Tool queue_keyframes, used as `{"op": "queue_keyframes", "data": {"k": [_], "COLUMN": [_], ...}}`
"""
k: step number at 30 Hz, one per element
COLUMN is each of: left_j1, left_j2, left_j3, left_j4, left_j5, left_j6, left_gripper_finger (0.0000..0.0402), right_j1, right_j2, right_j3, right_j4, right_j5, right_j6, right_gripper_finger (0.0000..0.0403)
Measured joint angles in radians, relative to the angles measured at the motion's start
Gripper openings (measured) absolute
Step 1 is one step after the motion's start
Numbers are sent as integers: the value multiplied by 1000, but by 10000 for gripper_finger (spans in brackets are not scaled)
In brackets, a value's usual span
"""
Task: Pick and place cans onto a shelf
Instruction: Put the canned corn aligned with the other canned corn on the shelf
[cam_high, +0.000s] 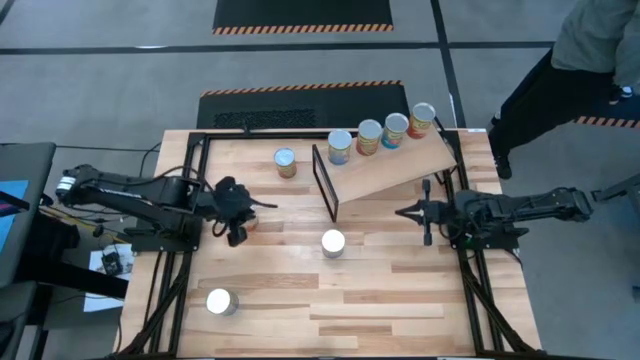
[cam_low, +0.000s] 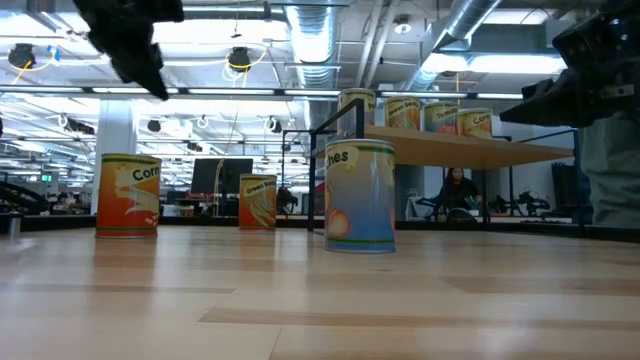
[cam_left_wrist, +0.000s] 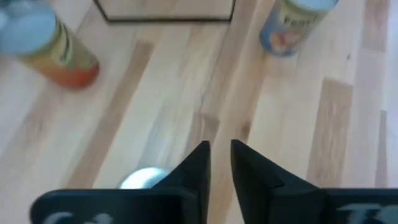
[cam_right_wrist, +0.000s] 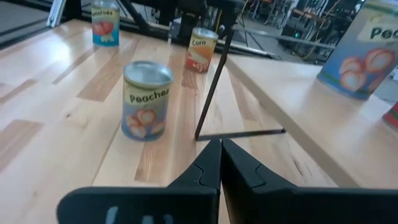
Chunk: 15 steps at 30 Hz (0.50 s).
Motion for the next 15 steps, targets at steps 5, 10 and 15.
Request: {"op": "queue_keyframes", "data": {"k": [5,10,15], "left_j1": [-39,-44,-44], "left_j2": [54,158,262], "left_j3": [-2,-2,-2], "left_j4": [-78,-130,-134], "left_j5": [-92,-110,-110], "left_j6": [-58,-72,-72], "left_gripper_finger": [94,120,133], "right_j1": [0,0,0], "right_j2": [0,0,0], "right_j3": [0,0,0], "right_j4": [-42,-79,-107], "right_j5": [0,0,0], "right_j6": [0,0,0], "right_gripper_finger": [29,29,27]}}
